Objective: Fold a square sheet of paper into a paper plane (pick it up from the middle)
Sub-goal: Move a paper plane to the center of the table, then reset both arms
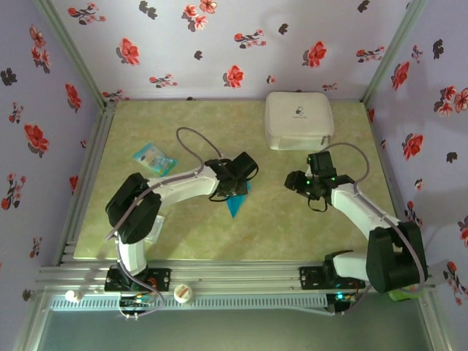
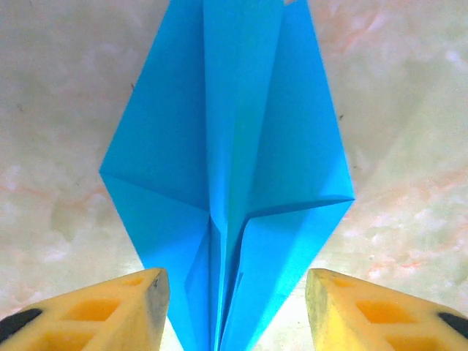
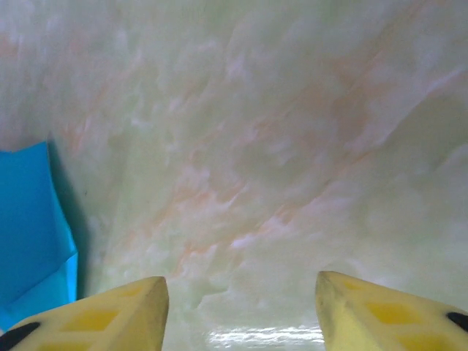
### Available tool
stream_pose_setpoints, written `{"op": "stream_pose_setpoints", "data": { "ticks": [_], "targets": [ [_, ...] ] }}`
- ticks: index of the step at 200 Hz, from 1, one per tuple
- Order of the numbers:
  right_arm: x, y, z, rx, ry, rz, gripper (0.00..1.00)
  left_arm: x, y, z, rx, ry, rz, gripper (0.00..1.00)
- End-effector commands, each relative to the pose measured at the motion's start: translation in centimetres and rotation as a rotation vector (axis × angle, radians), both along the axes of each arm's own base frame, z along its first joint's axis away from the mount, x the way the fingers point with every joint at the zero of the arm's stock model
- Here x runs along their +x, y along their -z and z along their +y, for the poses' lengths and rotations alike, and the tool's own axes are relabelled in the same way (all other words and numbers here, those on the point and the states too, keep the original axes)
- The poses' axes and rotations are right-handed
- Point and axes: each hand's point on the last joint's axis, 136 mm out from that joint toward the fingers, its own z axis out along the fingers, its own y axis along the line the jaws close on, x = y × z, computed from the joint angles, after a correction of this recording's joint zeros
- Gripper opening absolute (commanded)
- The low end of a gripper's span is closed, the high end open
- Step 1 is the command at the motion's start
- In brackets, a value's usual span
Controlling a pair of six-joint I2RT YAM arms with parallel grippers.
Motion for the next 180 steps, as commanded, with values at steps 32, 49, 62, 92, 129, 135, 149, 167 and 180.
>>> {"op": "stream_pose_setpoints", "data": {
  "ticks": [32,49,62,92,129,135,149,167,180],
  "targets": [
    [2.1,-5.0,-9.2,-0.442,0.26,-0.263,0.71,2.4,-6.1,4.8,-0.017,-0.009,-0.25,0.58],
    [2.9,-5.9,-10.3,-0.521,0.278,-0.36,0.78,3.2,-6.8,7.7,-0.021,-0.035,-0.298,0.59],
    [3.4,-6.0,-11.3,-0.584,0.309,-0.426,0.86,3.8,-7.0,10.3,0.0,-0.064,-0.32,0.63],
    [5.5,-6.2,-11.5,-0.681,0.249,-0.505,0.89,5.1,-7.5,17.4,0.117,-0.137,-0.378,0.81],
    [9.2,-3.5,-10.3,-0.724,0.122,-0.529,0.89,6.0,-8.0,25.8,0.181,-0.296,-0.473,1.0],
    [9.8,-3.0,-10.1,-0.709,0.111,-0.548,0.9,6.0,-7.9,26.9,0.203,-0.305,-0.487,1.0],
    [10.7,-1.6,-10.0,-0.692,0.083,-0.562,0.9,6.0,-7.4,29.1,0.257,-0.319,-0.507,1.0],
    [11.4,-0.4,-9.9,-0.613,0.044,-0.516,0.9,6.0,-6.7,30.9,0.338,-0.272,-0.533,1.0],
    [11.3,-0.3,-10.2,-0.506,0.035,-0.553,0.9,6.1,-6.7,31.9,0.372,-0.264,-0.577,1.0]
  ]
}}
